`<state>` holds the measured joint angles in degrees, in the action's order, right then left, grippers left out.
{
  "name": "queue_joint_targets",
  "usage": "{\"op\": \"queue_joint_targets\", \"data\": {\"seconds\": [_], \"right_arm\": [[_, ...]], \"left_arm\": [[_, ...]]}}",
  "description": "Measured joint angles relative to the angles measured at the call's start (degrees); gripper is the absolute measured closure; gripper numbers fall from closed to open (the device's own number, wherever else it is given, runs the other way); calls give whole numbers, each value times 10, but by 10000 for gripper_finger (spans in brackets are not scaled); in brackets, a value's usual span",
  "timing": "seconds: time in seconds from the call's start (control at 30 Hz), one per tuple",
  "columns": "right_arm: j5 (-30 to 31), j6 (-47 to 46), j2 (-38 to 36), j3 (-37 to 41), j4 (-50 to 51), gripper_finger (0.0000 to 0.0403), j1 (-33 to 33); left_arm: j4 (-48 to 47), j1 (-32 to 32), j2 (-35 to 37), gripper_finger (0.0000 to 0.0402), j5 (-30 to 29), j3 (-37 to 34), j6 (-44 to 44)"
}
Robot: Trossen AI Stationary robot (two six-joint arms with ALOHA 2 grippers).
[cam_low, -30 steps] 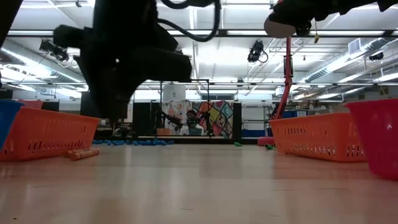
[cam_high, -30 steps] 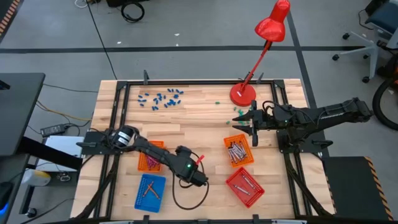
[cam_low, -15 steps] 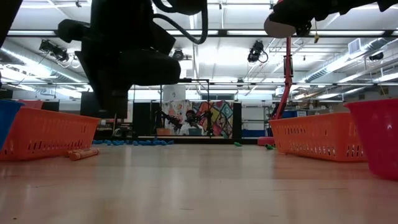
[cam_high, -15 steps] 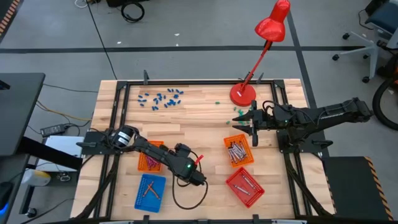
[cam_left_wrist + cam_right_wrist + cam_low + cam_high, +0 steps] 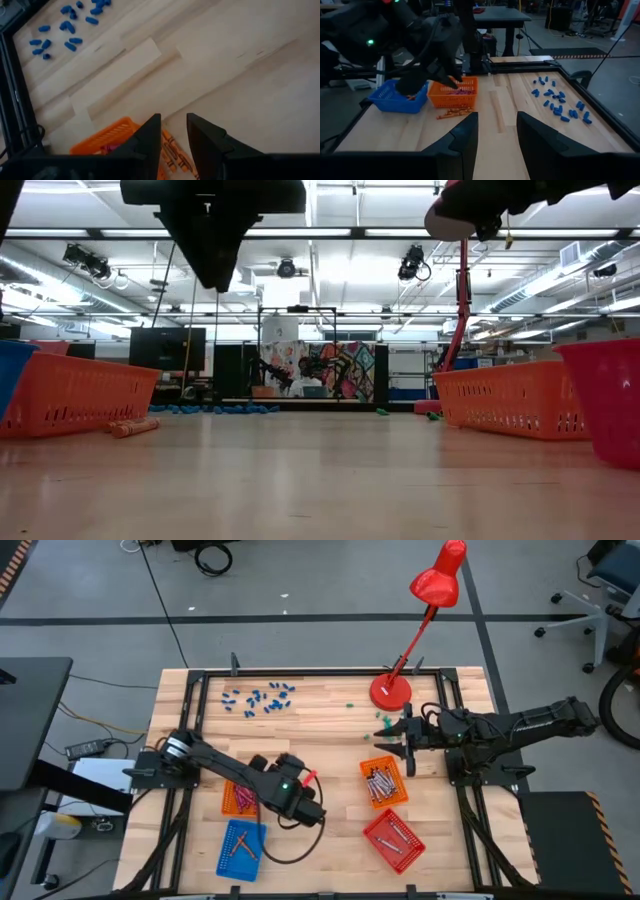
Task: Sort crayons
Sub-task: Put the orange crayon into the blue bin
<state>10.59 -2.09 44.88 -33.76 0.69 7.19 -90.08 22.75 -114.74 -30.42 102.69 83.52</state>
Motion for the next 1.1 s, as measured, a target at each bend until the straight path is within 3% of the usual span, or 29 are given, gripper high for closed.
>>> {"op": "queue_joint_targets", "data": {"seconds": [0.2,0.43,0.57,0.77,1.1], "right_arm": [[-2,-7,0,0,0,264,12],[7,-8,0,0,6,264,21],[18,-6,0,0,6,264,21],[18,-5,0,0,3,264,21],[18,-7,0,0,2,264,21]], "left_arm": [[3,2,5,297,-16,-22,-11],[4,4,103,300,23,-207,89],[70,12,181,312,20,-269,136],[101,20,212,326,19,-292,196],[307,9,193,328,74,-292,150]]}}
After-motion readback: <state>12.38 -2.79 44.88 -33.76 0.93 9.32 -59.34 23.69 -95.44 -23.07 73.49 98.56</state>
